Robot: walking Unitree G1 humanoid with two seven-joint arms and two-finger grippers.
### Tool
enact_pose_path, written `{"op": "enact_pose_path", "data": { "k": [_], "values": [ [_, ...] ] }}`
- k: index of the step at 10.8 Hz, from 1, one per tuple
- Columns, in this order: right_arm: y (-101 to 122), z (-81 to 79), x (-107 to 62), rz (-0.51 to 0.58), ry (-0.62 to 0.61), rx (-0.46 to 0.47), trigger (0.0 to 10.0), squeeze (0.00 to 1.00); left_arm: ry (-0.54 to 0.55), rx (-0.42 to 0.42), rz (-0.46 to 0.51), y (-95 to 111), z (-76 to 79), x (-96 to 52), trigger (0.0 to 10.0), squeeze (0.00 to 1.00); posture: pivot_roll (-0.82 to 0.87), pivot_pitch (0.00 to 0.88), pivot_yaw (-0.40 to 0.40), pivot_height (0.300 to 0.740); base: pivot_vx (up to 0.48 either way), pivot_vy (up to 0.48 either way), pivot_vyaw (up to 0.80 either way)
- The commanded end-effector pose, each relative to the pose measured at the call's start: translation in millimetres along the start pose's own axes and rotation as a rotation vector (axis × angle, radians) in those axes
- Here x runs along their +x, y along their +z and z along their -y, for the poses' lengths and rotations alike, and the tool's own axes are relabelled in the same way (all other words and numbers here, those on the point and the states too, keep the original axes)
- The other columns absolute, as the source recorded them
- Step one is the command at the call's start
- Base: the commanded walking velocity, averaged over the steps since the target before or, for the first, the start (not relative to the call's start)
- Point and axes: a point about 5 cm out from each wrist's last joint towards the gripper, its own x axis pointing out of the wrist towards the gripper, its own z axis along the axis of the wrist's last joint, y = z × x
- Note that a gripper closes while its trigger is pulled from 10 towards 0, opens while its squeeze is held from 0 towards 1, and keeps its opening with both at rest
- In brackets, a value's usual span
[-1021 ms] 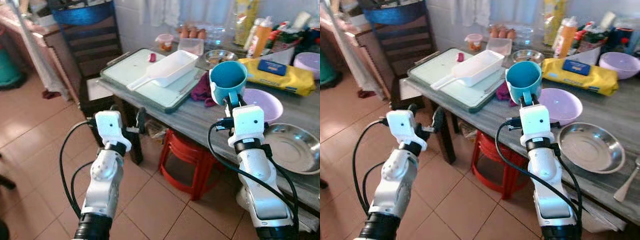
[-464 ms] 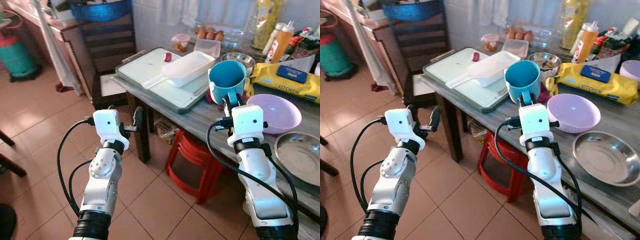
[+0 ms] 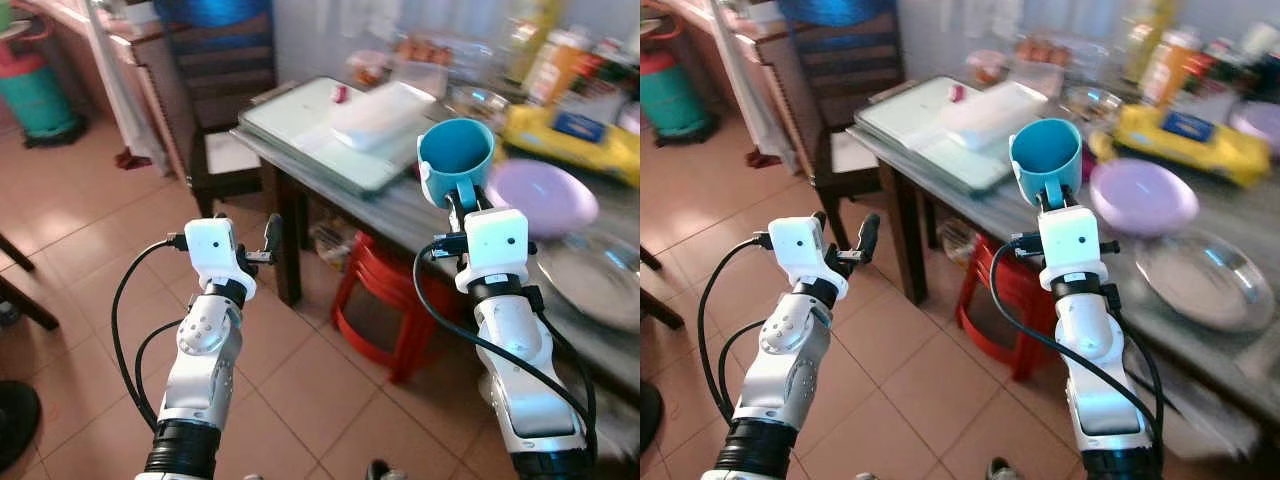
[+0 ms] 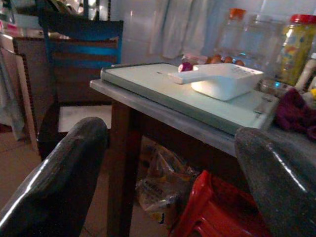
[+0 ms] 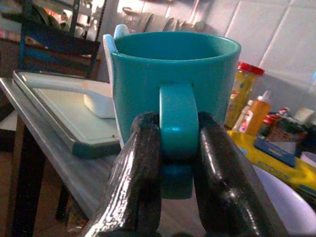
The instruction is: Setting the table
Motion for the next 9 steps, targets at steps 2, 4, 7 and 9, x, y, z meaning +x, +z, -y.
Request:
{"op": "enact_pose_path", "data": {
  "k": [2, 4, 7, 9],
  "values": [
    [3.7, 3.4, 1.4, 0.012, -0.013, 0.003, 10.0, 0.00, -0.008, 0.006, -0.010, -0.2, 1.3, 1.3, 10.0, 0.00, -0.19, 0.068, 0.044, 0.740, -0.337, 0.000, 0.00],
    [3.6, 3.9, 2.3, 0.009, -0.019, 0.008, 10.0, 0.00, -0.011, 0.006, -0.013, 0.1, 1.4, 1.7, 10.0, 0.00, -0.19, 0.065, 0.045, 0.740, -0.324, 0.000, 0.00],
    [3.4, 5.0, 2.9, 0.004, -0.023, 0.015, 10.0, 0.00, -0.020, 0.019, -0.005, 0.5, 1.9, 1.2, 10.0, 0.00, -0.18, 0.065, 0.042, 0.740, -0.320, 0.000, 0.00],
    [3.4, 5.5, 2.8, 0.001, -0.029, 0.016, 10.0, 0.00, -0.068, 0.020, 0.033, 1.9, 3.4, -0.9, 10.0, 0.00, -0.19, 0.067, 0.043, 0.740, 0.000, 0.000, 0.00]
  ]
}}
